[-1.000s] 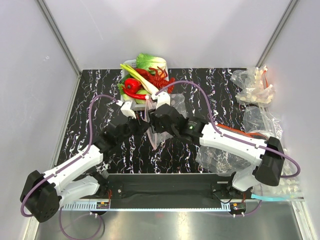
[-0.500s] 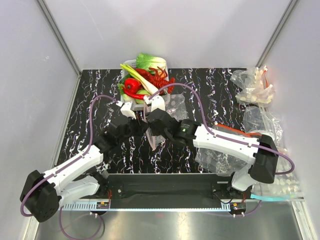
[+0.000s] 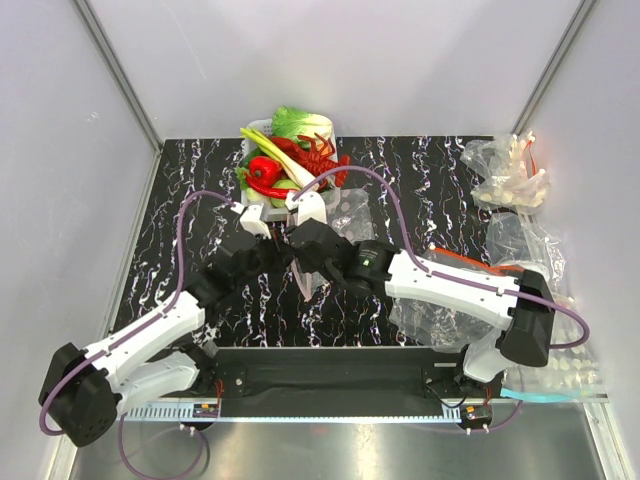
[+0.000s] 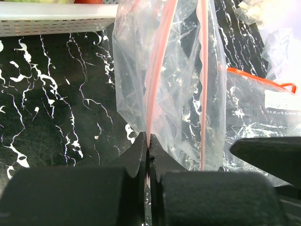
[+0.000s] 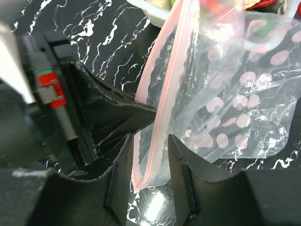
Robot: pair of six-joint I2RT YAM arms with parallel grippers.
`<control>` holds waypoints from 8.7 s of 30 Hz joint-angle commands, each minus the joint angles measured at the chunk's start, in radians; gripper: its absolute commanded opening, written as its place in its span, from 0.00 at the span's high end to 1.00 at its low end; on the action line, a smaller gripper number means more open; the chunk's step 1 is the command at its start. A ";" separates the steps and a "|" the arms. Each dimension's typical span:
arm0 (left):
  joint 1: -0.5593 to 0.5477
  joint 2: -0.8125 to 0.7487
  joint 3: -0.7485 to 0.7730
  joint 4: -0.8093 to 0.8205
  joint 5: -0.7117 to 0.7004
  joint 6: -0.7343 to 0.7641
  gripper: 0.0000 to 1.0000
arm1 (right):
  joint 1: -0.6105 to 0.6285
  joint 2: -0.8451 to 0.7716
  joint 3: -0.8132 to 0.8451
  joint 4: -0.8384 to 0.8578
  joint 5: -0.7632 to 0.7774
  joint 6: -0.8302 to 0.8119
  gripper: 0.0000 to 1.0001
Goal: Place the food in the zip-top bag and seal the zipper
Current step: Open the zipper of the food storage bag, then pick up the fake vegetable from the bin, then place the fake vegetable in the zipper food storage bag.
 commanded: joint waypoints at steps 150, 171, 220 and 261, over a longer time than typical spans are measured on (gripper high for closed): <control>-0.006 0.387 0.186 0.155 0.166 -0.056 0.99 | -0.205 0.051 -0.018 -0.263 0.041 0.066 1.00; 0.256 0.165 0.252 -0.103 -0.018 -0.053 0.01 | -0.256 0.103 0.065 -0.396 0.070 0.011 1.00; 0.337 0.621 0.508 -0.011 -0.226 -0.579 0.48 | -0.266 0.003 -0.018 -0.332 0.042 0.011 1.00; 0.059 -0.018 0.070 0.263 -0.326 -0.320 0.82 | -0.268 0.058 0.085 -0.350 -0.088 0.014 1.00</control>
